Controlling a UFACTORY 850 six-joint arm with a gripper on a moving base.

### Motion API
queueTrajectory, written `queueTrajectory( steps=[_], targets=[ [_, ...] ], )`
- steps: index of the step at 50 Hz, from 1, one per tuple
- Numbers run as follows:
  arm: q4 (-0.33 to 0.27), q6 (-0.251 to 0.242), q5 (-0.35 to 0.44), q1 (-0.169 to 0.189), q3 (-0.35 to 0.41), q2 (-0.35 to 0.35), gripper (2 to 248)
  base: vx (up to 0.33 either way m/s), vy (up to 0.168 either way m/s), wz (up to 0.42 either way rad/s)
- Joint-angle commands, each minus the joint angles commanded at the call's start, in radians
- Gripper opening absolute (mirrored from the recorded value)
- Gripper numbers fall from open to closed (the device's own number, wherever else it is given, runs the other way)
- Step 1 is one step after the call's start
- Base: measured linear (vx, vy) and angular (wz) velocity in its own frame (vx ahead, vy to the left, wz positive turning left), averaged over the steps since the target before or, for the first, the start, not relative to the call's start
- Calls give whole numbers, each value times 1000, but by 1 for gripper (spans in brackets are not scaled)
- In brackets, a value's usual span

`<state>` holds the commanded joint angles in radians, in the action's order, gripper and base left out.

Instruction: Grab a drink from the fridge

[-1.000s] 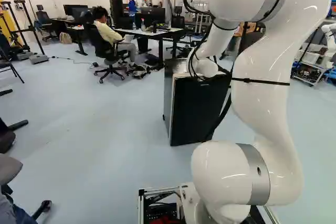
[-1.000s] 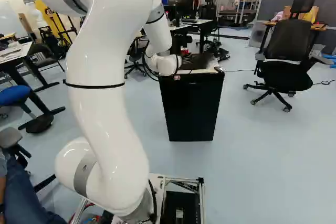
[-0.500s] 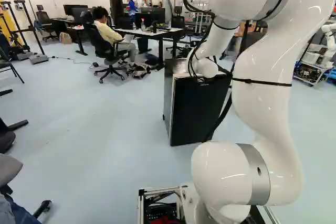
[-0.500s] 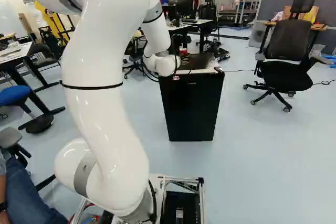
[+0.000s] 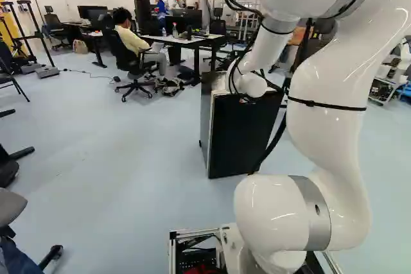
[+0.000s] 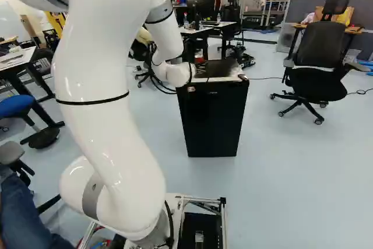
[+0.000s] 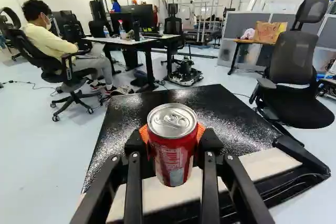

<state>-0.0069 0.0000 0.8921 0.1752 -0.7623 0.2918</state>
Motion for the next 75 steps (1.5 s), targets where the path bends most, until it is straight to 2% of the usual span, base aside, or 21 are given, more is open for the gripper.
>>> queueTrajectory(
  steps=[20, 52, 75],
  targets=[
    [1, 0, -4, -36, 140, -119, 100, 0, 0, 0],
    [4, 0, -12, -109, 421, -356, 100, 0, 0, 0],
    [6, 0, -16, -147, 565, -478, 100, 0, 0, 0]
  ],
)
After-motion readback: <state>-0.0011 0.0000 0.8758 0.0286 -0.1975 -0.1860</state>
